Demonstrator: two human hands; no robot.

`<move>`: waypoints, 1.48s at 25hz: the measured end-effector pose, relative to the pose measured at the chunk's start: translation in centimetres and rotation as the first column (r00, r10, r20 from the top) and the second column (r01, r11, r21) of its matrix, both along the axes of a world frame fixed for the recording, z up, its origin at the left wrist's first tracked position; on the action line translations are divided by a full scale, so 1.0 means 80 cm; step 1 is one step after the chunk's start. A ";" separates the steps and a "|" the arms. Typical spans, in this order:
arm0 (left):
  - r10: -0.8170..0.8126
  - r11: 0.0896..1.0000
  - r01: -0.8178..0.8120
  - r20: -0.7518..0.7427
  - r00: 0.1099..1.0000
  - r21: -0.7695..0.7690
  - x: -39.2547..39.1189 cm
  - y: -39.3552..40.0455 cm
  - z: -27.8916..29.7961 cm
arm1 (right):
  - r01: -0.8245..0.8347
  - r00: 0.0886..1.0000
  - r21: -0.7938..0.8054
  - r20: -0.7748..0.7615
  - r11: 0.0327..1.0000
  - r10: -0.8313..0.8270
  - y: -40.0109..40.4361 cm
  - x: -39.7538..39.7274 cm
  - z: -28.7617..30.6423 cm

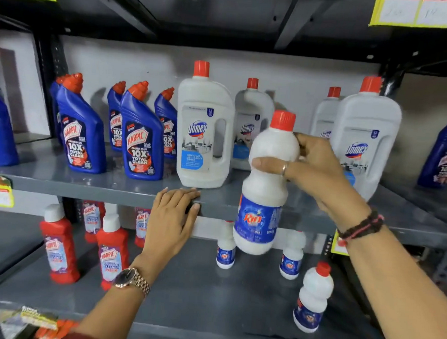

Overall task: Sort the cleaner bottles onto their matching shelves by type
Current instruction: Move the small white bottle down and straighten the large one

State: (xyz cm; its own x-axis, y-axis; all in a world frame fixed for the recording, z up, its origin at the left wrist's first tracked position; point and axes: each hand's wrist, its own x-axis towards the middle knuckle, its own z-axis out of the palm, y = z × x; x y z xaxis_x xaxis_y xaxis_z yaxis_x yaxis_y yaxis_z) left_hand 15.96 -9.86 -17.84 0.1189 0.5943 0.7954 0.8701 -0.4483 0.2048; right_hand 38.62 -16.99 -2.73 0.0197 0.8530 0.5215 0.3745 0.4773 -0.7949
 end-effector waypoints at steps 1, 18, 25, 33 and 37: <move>0.004 1.000 -0.004 -0.003 1.000 0.005 0.001 -0.001 0.000 | -0.052 0.999 -0.038 -0.005 0.998 0.052 -0.012 -0.001 -0.020; 0.045 0.997 -0.049 0.058 0.997 0.064 0.005 0.011 -0.011 | 0.233 0.972 -0.455 0.117 0.859 -0.202 0.113 -0.035 -0.355; 0.040 0.994 -0.049 0.094 0.995 0.100 0.007 0.019 -0.015 | 0.233 0.973 -0.466 0.111 0.854 -0.204 0.145 -0.042 -0.375; 0.045 0.991 -0.059 0.112 0.993 0.124 0.009 0.025 -0.020 | 0.225 0.974 -0.452 0.109 0.863 -0.197 0.134 -0.057 -0.383; 0.046 0.991 -0.059 0.109 0.993 0.124 0.008 0.023 -0.020 | 0.213 0.977 -0.448 0.121 0.868 -0.177 0.133 -0.056 -0.384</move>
State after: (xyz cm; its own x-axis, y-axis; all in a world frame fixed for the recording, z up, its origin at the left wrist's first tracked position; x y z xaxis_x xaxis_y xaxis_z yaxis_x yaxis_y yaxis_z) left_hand 16.61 -8.00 -19.47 0.0013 0.4914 0.8709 0.8694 -0.4309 0.2418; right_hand 34.16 -6.35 -33.44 0.1874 0.9788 0.0826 0.4883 -0.0198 -0.8724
